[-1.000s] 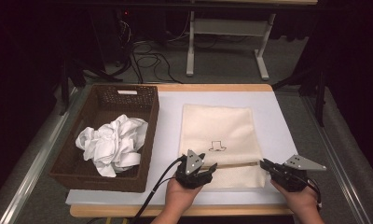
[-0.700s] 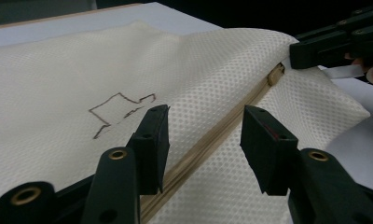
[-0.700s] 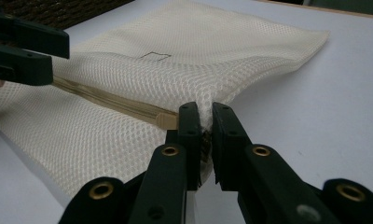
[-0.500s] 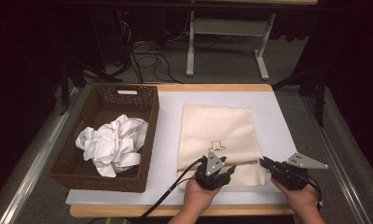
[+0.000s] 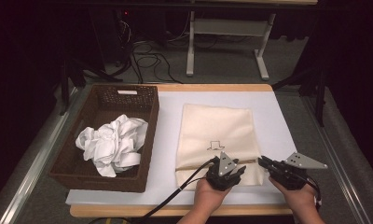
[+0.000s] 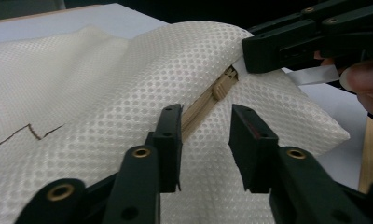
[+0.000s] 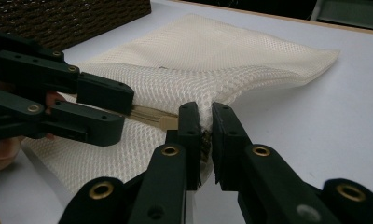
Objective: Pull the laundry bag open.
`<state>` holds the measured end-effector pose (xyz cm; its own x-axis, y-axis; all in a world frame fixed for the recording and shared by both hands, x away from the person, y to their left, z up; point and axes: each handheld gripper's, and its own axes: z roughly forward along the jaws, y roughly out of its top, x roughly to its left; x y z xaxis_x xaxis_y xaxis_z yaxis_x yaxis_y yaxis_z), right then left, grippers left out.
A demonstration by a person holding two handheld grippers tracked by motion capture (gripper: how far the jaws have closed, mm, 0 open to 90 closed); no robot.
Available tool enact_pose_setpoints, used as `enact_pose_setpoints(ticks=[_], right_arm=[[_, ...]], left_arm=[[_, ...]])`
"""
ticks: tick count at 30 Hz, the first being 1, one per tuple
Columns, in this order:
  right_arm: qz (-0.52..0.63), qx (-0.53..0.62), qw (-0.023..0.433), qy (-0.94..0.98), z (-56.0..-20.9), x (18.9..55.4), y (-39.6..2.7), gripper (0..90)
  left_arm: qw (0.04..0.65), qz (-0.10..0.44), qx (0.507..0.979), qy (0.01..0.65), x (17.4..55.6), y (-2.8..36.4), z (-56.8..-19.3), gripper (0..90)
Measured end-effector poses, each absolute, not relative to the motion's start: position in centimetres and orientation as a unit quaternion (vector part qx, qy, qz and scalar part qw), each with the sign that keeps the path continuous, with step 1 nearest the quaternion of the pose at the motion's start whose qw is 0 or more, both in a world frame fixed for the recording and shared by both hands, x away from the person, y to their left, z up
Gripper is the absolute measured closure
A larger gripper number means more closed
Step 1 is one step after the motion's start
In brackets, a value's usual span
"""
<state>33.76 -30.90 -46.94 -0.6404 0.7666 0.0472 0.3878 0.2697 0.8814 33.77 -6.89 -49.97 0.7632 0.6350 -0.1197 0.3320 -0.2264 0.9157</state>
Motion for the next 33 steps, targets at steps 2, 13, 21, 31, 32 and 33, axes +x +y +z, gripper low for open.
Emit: enact_pose_setpoints(ticks=[2,13,21,31,32,33], right_arm=[[0.477,0.371,0.198,0.771,-46.9,33.7,-30.8,84.2],[0.48,0.367,0.199,0.772,-46.8,33.6,-30.7,84.3],[0.482,0.359,0.2,0.773,-46.8,33.5,-30.6,84.3],[0.479,0.361,0.198,0.775,-47.0,33.3,-30.6,84.3],[0.479,0.361,0.198,0.775,-47.0,33.3,-30.5,84.3],[0.479,0.358,0.198,0.777,-47.0,33.3,-30.5,84.3]], left_arm=[[0.534,0.14,0.774,0.309,33.8,-7.3,-50.1,69.9],[0.533,0.13,0.774,0.315,34.3,-8.3,-50.4,70.6],[0.536,0.115,0.771,0.324,34.8,-8.7,-50.4,68.4],[0.537,0.109,0.773,0.32,34.7,-9.1,-50.1,73.5],[0.538,0.11,0.774,0.315,34.6,-9.1,-50.0,75.9],[0.538,0.11,0.775,0.313,34.6,-9.1,-50.0,76.9]])
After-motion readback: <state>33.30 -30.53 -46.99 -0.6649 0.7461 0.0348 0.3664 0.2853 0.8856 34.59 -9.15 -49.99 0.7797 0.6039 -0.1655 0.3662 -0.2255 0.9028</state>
